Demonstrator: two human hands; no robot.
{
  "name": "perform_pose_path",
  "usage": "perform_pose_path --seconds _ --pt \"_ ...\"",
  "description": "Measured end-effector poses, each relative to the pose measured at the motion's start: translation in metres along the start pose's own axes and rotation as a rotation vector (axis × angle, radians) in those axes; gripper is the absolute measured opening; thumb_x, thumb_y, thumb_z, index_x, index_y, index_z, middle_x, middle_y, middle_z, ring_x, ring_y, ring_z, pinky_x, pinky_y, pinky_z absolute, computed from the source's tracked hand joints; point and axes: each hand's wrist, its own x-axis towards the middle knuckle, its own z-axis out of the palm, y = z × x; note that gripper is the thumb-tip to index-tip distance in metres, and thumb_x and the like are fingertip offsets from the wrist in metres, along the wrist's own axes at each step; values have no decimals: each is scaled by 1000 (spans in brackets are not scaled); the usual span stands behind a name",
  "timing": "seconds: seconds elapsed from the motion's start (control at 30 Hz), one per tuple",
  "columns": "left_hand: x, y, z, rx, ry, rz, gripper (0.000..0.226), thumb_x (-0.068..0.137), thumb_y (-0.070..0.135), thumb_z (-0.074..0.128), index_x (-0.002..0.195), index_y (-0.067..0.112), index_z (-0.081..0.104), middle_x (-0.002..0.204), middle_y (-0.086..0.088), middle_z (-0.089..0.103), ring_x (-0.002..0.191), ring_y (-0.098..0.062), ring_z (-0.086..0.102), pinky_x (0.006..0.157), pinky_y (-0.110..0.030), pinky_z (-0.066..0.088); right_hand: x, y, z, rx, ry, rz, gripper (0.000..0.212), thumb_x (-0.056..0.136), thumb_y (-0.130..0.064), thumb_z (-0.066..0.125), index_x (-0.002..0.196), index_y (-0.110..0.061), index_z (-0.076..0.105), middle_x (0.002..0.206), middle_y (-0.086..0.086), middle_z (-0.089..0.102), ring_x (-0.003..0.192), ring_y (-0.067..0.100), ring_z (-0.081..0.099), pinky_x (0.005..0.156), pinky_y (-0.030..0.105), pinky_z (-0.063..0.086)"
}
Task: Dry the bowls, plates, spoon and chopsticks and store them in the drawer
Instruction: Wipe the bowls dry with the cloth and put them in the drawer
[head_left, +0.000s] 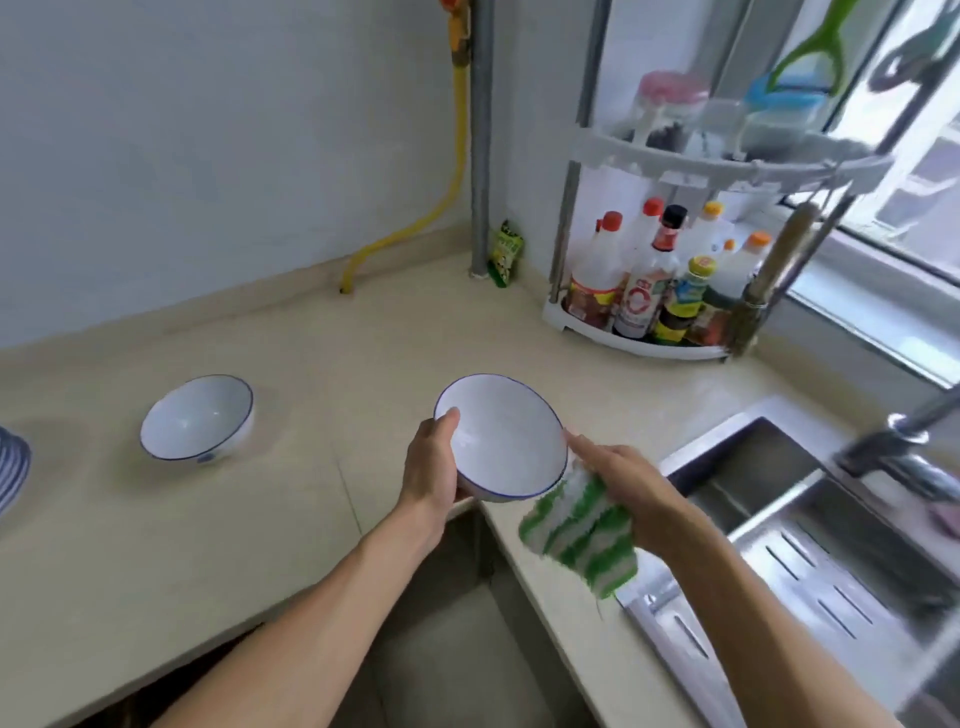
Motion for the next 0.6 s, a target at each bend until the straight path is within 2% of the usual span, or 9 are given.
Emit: perform_pose_path --seconds 0.1,0.2,0.23,0.3,0.4,0.43,0.5,0.53,0.6 --pt "-17 -13 42 116 -32 61 28 90 53 51 102 29 59 116 -3 62 108 -27 61 78 -40 56 -18 26 -58 129 165 -18 59 78 -56 75 96 -1 67 85 20 74 76 38 73 78 47 60" --pt "-30 -28 80 298 -58 145 49 71 65 48 107 35 63 116 2 63 109 -26 59 90 -51 55 -38 53 -101 268 223 -91 49 72 -37 86 89 4 63 77 20 69 63 31 66 64 38 54" --pt "-34 -33 91 368 -52 183 54 73 64 45 115 35 62 120 3 63 110 -25 58 95 -50 52 -44 61 -112 300 223 -132 41 73 -26 86 86 6 64 77 23 66 64 32 64 63 38 52" --pt "-41 -43 115 530 -33 272 59 81 61 44 132 34 57 130 5 61 118 -24 54 102 -43 47 -54 75 -132 376 252 -202 5 76 1 74 75 2 69 74 25 65 65 34 61 59 36 51" --pt "-46 -59 144 767 -28 437 56 97 54 47 146 27 46 141 1 56 129 -25 50 106 -36 40 -62 93 -155 388 299 -228 34 73 22 52 69 -4 72 70 26 65 58 33 57 56 35 46" --pt "-45 -62 147 820 -24 481 58 98 54 46 149 26 43 140 -2 57 128 -26 51 105 -36 41 -62 96 -157 380 320 -214 35 73 24 50 72 -5 71 72 26 65 56 32 58 56 36 46" --pt "-44 -69 157 934 -20 556 64 97 57 42 152 25 37 133 -9 61 121 -27 53 97 -34 42 -59 107 -165 385 362 -171 28 76 20 57 95 -1 62 84 26 67 58 30 65 54 39 51" --pt "-44 -72 162 993 -18 595 67 95 60 39 153 26 34 128 -10 62 114 -25 53 90 -32 42 -59 113 -168 403 386 -146 31 78 16 61 105 0 56 90 26 68 61 28 68 53 40 54" --pt "-45 -73 169 1092 -33 654 71 89 64 32 153 31 30 118 -8 62 98 -19 50 78 -27 39 -57 119 -172 416 424 -133 34 81 10 66 110 -1 52 94 21 70 66 27 72 54 40 58"
